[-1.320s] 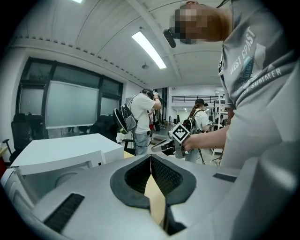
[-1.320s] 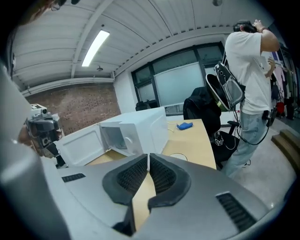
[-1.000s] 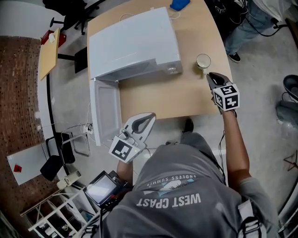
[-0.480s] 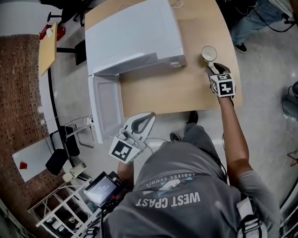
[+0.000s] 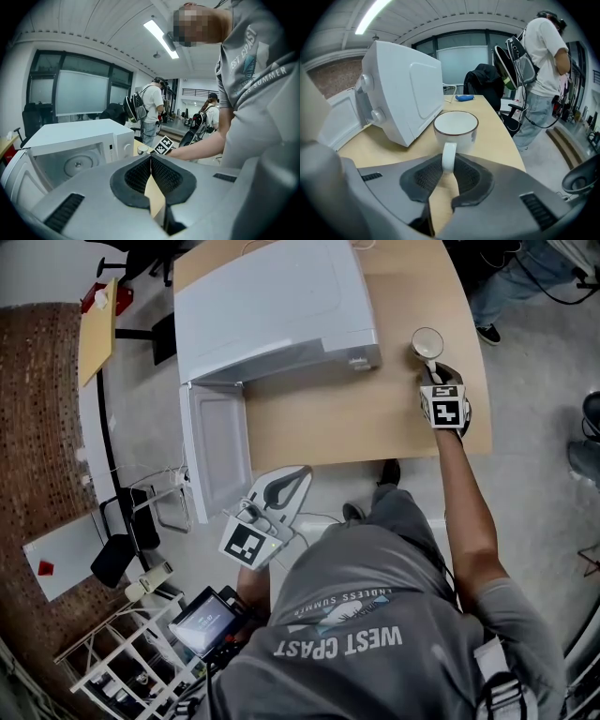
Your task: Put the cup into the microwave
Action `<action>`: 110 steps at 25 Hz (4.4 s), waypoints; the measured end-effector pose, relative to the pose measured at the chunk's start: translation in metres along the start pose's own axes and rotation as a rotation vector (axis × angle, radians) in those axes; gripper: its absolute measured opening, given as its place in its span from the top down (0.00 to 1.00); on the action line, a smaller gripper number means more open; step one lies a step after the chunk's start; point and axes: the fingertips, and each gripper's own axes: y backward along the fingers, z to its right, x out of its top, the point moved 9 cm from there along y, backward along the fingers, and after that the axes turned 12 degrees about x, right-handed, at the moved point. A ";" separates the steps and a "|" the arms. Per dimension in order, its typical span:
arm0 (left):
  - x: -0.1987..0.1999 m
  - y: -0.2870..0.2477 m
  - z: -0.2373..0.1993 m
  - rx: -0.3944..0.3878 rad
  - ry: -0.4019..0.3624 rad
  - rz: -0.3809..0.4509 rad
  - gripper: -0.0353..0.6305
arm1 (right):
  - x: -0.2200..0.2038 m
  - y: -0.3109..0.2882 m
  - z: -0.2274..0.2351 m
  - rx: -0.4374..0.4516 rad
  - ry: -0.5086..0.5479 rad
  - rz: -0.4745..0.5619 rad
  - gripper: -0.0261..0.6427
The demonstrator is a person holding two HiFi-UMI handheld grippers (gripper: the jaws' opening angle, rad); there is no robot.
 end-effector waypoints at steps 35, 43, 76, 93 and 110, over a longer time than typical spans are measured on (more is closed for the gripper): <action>0.005 0.063 0.022 -0.030 -0.042 0.170 0.92 | 0.048 0.168 -0.084 0.101 0.048 0.273 0.85; 0.003 0.091 0.008 -0.041 -0.052 0.223 0.92 | 0.070 0.210 -0.140 0.143 0.091 0.333 0.85; -0.053 0.198 -0.056 -0.002 0.027 0.345 0.92 | 0.107 0.248 -0.330 0.360 0.218 0.390 0.85; -0.078 0.263 -0.104 0.017 0.044 0.371 0.91 | 0.124 0.203 -0.401 0.379 0.223 0.377 0.85; -0.087 0.273 -0.124 0.063 0.036 0.318 0.92 | 0.125 0.105 -0.386 0.428 0.152 0.348 0.85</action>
